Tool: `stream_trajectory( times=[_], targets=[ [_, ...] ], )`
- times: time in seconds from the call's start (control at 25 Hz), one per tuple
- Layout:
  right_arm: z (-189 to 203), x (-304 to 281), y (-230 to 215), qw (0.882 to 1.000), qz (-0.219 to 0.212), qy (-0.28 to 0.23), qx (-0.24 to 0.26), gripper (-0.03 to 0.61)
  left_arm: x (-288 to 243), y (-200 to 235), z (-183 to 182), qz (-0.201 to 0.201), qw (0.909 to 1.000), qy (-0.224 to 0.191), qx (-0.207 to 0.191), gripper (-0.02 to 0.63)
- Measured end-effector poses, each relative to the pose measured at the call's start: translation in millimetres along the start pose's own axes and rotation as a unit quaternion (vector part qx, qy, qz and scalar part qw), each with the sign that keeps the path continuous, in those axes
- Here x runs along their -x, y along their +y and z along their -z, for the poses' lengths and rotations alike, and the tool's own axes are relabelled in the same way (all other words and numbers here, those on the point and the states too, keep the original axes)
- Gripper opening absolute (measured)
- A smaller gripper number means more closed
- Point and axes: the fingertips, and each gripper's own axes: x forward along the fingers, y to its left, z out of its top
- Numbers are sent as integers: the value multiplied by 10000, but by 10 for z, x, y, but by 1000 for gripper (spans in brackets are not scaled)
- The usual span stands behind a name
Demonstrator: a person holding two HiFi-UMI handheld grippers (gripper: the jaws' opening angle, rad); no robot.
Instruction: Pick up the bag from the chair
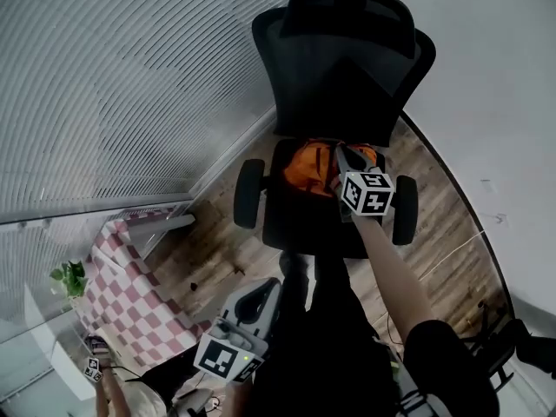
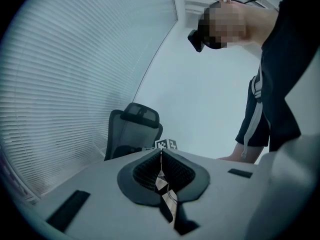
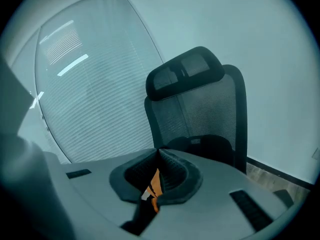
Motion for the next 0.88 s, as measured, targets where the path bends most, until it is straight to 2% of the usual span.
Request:
stream_trajectory(
  times=[0.24, 0.48, 0.68, 0.88],
  targets=[
    [-102, 398, 279, 9994, 160, -264, 168, 27, 536, 145, 99, 155, 9998, -129, -59, 34],
    [-152, 872, 625, 9972, 341, -500, 431, 26, 1003, 234, 128, 457, 9980, -310, -302, 34],
    [-66, 1310, 952, 9959, 493, -613, 439, 26, 1345, 282, 142, 802, 9947, -508, -402, 34],
    [108, 1853, 1370, 9955, 425, -682, 497, 26, 1563, 260, 228, 1157, 9904, -567, -501, 34]
  ],
)
